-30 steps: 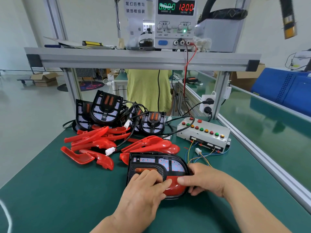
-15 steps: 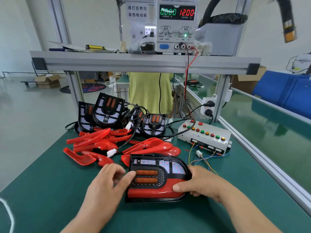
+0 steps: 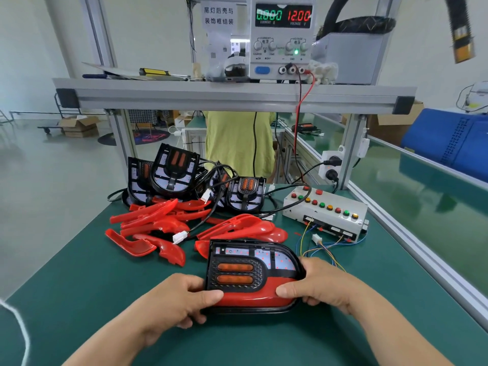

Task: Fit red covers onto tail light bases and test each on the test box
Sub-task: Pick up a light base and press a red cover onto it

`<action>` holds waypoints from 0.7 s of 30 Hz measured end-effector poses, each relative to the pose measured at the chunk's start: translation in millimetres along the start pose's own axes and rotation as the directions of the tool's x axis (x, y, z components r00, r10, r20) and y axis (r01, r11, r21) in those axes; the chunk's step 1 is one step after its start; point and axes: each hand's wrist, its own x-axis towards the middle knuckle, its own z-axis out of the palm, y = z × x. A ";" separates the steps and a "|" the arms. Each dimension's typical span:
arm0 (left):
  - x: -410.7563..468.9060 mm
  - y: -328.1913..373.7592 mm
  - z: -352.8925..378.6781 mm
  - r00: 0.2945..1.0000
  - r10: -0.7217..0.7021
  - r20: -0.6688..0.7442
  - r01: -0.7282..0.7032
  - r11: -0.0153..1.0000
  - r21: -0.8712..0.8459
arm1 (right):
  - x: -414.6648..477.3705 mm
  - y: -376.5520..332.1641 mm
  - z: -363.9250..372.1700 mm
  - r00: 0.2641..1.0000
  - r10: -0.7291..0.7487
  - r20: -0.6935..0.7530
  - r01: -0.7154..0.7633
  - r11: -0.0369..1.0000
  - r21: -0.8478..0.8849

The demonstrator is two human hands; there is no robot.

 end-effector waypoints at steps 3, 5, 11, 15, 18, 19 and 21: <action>-0.3 1.0 -1.5 1.000 0.020 0.008 -0.020 1.000 0.008 | 0.4 -0.6 0.1 1.000 0.010 0.006 -0.010 1.000 -0.003; 1.1 -0.8 -0.4 0.999 0.037 -0.003 -0.037 0.999 0.022 | 0.7 -1.5 0.0 1.000 0.013 0.006 -0.013 1.000 -0.007; 2.8 -2.4 3.9 0.996 0.067 -0.057 -0.062 0.995 0.084 | 0.4 -3.4 0.1 1.000 0.015 0.006 -0.014 1.000 -0.022; 5.0 -5.2 3.1 0.994 0.089 -0.066 -0.081 0.989 0.120 | 1.3 -4.0 -0.6 1.000 0.019 0.003 -0.019 0.999 -0.037; 6.5 -7.8 3.6 0.992 0.109 -0.070 -0.099 0.986 0.134 | 1.1 -3.4 -1.0 1.000 0.023 0.007 -0.022 0.999 -0.041; 6.6 -8.6 3.4 0.991 0.112 -0.068 -0.103 0.986 0.133 | 1.2 -3.4 -1.0 1.000 0.022 0.009 -0.021 0.999 -0.040; 7.5 -10.4 2.7 0.991 0.120 -0.064 -0.111 0.985 0.132 | 1.7 -3.7 -1.0 1.000 0.019 0.011 -0.018 0.999 -0.038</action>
